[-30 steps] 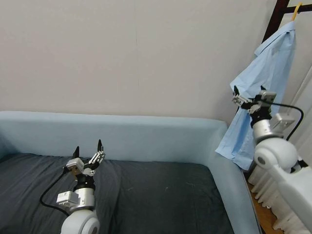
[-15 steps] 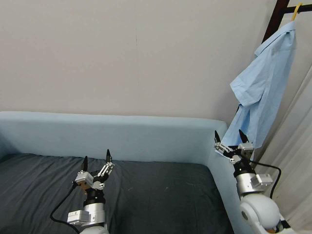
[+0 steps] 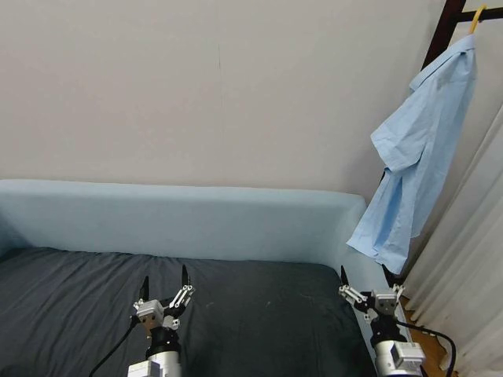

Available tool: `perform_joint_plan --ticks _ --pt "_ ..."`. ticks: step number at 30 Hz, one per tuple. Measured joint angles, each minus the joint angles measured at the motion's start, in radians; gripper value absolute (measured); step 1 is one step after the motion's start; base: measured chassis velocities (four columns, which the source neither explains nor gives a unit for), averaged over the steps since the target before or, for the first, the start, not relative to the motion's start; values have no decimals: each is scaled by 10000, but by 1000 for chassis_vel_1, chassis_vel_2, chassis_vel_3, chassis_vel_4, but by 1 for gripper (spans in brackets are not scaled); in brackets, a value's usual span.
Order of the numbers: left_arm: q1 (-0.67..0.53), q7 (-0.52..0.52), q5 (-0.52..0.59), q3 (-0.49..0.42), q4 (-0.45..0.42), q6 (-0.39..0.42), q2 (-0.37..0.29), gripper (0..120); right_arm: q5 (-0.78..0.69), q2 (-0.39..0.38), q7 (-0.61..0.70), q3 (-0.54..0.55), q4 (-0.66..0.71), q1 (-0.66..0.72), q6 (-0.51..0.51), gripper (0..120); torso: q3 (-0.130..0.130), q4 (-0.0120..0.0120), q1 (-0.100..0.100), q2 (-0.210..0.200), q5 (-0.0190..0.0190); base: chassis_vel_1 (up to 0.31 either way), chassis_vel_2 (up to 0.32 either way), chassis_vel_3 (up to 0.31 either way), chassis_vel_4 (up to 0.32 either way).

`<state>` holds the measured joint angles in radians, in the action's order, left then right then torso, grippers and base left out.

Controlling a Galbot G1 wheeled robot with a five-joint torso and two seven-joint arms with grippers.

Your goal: Pick up the clothes from the sofa and hang them on the clothes hanger.

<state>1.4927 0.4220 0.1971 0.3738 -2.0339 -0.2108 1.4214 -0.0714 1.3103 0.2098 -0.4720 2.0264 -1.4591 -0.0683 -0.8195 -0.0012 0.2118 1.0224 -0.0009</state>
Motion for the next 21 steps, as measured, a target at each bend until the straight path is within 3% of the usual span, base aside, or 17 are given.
perform_joint_plan --ticks 21 --pt "25 5 4 15 -30 166 -113 100 -84 -54 -10 2 -201 182 -8 100 -1 -2 1 -1 0 0 0 0 0"
